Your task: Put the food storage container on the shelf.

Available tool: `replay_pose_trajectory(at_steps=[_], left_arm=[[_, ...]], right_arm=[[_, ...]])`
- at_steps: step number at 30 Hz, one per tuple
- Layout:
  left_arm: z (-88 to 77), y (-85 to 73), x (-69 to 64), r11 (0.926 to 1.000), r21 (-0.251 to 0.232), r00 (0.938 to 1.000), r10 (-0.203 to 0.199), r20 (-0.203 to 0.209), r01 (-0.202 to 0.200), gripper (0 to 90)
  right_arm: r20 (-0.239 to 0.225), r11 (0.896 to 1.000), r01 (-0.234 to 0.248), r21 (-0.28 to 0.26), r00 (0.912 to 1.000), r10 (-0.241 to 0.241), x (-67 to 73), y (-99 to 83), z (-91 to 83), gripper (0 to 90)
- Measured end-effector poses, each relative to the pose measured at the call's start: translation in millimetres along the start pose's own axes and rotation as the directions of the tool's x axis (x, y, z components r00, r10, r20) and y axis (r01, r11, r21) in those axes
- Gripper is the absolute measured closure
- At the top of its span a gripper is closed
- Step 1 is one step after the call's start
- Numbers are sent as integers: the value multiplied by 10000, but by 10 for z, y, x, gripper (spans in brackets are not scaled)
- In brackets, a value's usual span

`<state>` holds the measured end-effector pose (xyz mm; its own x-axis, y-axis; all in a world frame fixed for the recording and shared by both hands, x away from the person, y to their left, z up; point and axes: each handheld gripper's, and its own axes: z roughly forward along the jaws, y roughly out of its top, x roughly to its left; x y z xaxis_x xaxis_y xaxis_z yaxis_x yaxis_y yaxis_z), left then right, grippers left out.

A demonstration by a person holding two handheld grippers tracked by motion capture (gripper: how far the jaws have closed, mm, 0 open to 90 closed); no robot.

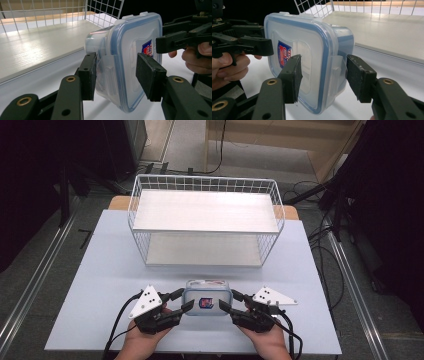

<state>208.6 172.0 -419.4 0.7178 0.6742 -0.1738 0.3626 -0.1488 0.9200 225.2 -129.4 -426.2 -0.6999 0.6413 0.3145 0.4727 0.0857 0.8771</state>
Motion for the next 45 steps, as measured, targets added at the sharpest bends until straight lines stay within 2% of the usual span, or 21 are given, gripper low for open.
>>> replay_pose_trajectory(at_steps=[7,8,14,16,19,20,24,28,35,36,41,42,45], left_arm=[[-20,85,-16,9996,-197,9998,179,-48,-180,521],[-24,137,-31,9990,-277,9994,355,-30,-355,521],[-32,297,-62,9959,-470,9970,777,-53,-778,521],[-42,391,-80,9928,-707,9953,966,-90,-970,521],[-48,442,-80,9914,-795,9946,1032,-102,-1037,521],[-57,491,-84,9888,-939,9933,1151,-135,-1158,521],[-87,563,-99,9853,-1078,9911,1308,-243,-1327,521],[-129,633,-110,9820,-1296,9903,1336,-394,-1376,521],[-191,764,-73,9750,-1624,9883,1460,-440,-1513,523],[-202,824,-77,9722,-1748,9875,1497,-483,-1559,523],[-214,924,-77,9651,-1946,9842,1670,-591,-1754,522],[-212,967,-75,9606,-2055,9820,1778,-633,-1872,522],[-208,999,-78,9576,-2113,9802,1842,-728,-1957,521]], right_arm=[[114,9996,260,-131,9996,-258,44,66,-17,485],[138,9991,296,-302,9995,-292,52,97,-44,485],[268,9964,502,-687,9985,-484,68,197,-122,484],[317,9942,603,-893,9978,-577,79,284,-165,483],[361,9924,716,-1004,9970,-683,87,344,-187,483],[400,9899,878,-1110,9957,-838,95,396,-203,483],[444,9861,1002,-1329,9945,-951,112,462,-226,482],[427,9786,1035,-1780,9943,-974,147,562,-236,477],[532,9713,1397,-1924,9898,-1319,197,711,-241,477],[562,9684,1489,-2000,9885,-1404,210,776,-250,477],[637,9616,1629,-2207,9863,-1525,229,892,-280,477],[647,9568,1716,-2347,9849,-1607,222,934,-288,476],[664,9524,1786,-2470,9837,-1673,215,968,-290,476]])
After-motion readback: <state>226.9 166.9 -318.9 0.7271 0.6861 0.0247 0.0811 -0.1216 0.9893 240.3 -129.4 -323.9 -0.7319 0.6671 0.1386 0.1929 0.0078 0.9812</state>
